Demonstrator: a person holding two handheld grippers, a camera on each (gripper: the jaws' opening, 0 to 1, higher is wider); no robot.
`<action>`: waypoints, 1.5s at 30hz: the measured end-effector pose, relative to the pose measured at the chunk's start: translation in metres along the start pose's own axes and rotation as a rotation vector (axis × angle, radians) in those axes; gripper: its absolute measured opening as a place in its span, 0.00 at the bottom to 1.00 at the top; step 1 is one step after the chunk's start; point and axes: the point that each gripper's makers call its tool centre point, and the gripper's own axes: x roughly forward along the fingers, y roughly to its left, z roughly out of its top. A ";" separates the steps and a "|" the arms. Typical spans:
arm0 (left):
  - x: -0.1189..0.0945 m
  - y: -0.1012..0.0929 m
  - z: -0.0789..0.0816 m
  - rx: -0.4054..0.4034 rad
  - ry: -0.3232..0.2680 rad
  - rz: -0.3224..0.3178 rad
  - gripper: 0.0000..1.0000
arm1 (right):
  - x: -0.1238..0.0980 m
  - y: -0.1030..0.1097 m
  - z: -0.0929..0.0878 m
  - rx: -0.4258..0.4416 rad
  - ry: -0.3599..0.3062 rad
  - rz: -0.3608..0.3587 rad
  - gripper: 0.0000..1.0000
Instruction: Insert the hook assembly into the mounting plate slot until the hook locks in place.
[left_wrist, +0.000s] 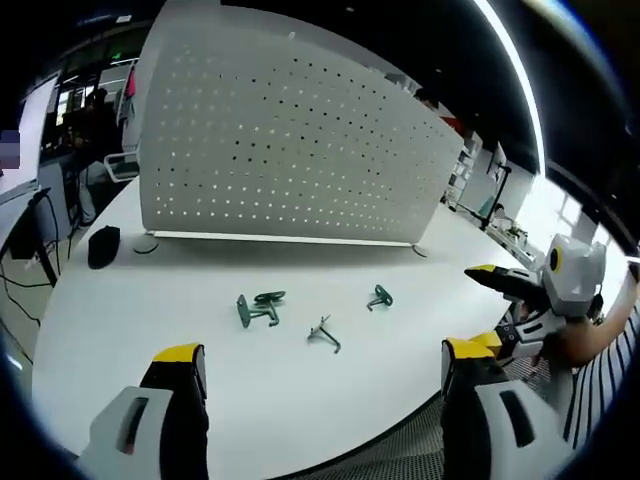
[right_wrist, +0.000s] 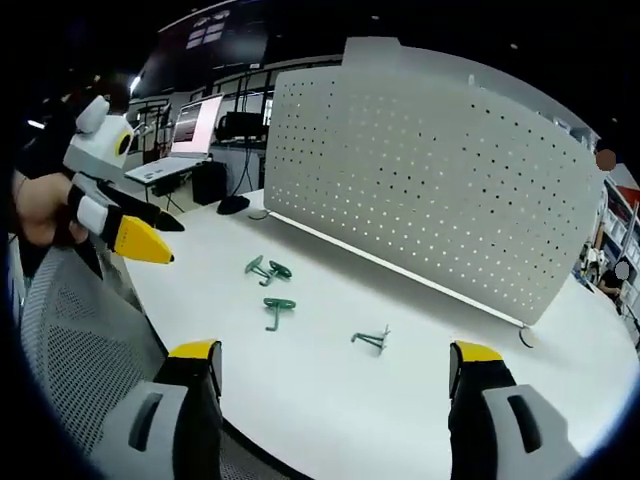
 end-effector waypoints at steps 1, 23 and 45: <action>0.000 0.000 0.000 0.002 -0.001 0.001 1.00 | 0.000 0.000 0.001 0.000 -0.003 0.001 0.91; -0.003 0.003 0.003 0.011 -0.026 0.003 1.00 | 0.005 0.011 -0.004 -0.030 0.024 0.026 0.89; 0.000 0.000 -0.002 0.036 0.005 -0.011 0.98 | -0.001 0.000 0.003 -0.017 -0.009 -0.021 0.86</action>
